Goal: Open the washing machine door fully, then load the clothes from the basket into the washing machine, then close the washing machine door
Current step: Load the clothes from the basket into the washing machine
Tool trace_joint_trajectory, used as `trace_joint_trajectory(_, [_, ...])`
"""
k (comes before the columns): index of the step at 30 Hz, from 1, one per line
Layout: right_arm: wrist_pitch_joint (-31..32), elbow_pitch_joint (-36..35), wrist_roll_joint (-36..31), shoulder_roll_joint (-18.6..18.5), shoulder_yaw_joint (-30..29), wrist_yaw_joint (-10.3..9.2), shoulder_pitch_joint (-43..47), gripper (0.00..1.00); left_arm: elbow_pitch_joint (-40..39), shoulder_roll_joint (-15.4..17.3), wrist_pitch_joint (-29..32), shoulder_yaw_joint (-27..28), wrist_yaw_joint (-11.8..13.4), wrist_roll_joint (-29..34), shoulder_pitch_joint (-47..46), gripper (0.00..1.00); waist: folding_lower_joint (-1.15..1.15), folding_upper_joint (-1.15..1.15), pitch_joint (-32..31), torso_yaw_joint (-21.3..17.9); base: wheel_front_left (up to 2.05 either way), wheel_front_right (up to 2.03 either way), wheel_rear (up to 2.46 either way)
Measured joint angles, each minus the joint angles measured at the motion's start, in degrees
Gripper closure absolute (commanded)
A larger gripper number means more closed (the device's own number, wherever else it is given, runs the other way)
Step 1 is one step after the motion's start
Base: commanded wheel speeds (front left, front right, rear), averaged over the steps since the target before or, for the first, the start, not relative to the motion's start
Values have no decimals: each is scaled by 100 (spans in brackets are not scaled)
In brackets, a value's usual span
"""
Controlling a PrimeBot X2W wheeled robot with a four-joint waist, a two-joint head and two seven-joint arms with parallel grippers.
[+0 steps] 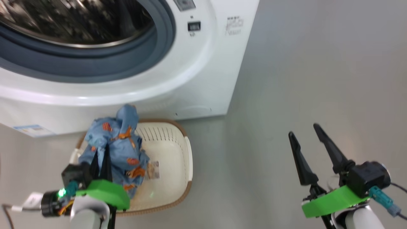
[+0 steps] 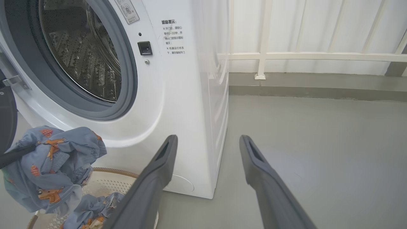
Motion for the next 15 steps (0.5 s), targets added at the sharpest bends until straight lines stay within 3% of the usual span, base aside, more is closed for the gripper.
trace_joint_trajectory(15, [112, 68, -188, 180, -125, 0, 731, 0, -1557, 403, 222, 74, 171, 123, 1549, 100, 0, 0, -1239, 206, 0, 0, 0])
